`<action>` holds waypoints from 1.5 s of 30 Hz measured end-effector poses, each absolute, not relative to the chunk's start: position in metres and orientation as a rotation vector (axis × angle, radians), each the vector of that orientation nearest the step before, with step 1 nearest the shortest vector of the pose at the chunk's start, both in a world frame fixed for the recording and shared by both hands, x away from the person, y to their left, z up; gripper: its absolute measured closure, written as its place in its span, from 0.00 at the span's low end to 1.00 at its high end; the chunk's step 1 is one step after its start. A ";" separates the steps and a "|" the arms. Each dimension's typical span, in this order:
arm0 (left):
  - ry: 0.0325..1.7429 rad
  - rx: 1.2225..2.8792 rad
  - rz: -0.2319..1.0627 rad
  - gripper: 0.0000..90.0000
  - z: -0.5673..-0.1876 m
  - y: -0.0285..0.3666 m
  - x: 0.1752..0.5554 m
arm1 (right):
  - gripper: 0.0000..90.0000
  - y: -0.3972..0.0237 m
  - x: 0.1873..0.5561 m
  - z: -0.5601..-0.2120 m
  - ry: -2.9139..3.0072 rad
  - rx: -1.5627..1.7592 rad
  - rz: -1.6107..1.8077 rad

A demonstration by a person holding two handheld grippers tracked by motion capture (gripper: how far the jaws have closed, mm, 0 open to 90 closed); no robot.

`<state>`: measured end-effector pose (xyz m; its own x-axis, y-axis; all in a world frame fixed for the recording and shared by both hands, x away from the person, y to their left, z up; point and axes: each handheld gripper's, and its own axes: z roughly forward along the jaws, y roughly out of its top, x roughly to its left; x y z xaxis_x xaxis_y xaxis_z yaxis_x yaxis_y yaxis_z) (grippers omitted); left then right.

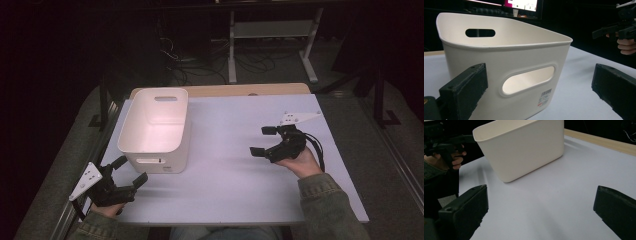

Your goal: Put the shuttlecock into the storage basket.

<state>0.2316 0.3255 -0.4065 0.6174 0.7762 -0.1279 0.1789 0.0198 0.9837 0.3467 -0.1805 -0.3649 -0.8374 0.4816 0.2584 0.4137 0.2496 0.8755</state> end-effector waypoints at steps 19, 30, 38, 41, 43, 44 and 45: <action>0.835 1.514 0.561 0.00 -0.407 0.326 0.232 | 0.00 -0.202 0.333 -0.381 2.368 0.949 1.670; 0.836 1.513 0.562 0.00 -0.407 0.325 0.232 | 0.00 -0.222 0.321 -0.394 2.276 1.012 1.685; 0.836 1.517 0.561 0.00 -0.407 0.326 0.231 | 0.00 -0.234 0.311 -0.399 2.195 1.045 1.677; 0.838 1.515 0.560 0.00 -0.407 0.326 0.231 | 0.00 -0.237 0.307 -0.400 2.174 1.040 1.666; 0.841 1.510 0.556 0.00 -0.407 0.326 0.231 | 0.00 -0.239 0.304 -0.401 2.161 1.044 1.665; 0.845 1.509 0.554 0.00 -0.407 0.326 0.231 | 0.00 -0.239 0.303 -0.401 2.158 1.054 1.666; 0.844 1.508 0.553 0.00 -0.407 0.326 0.231 | 0.00 -0.240 0.302 -0.402 2.152 1.045 1.668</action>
<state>0.2313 0.3261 -0.4069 0.6158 0.7759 -0.1368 0.1841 0.0271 0.9825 0.3019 -0.2399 -0.4016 -0.7212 0.6497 0.2401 0.3944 0.1003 0.9134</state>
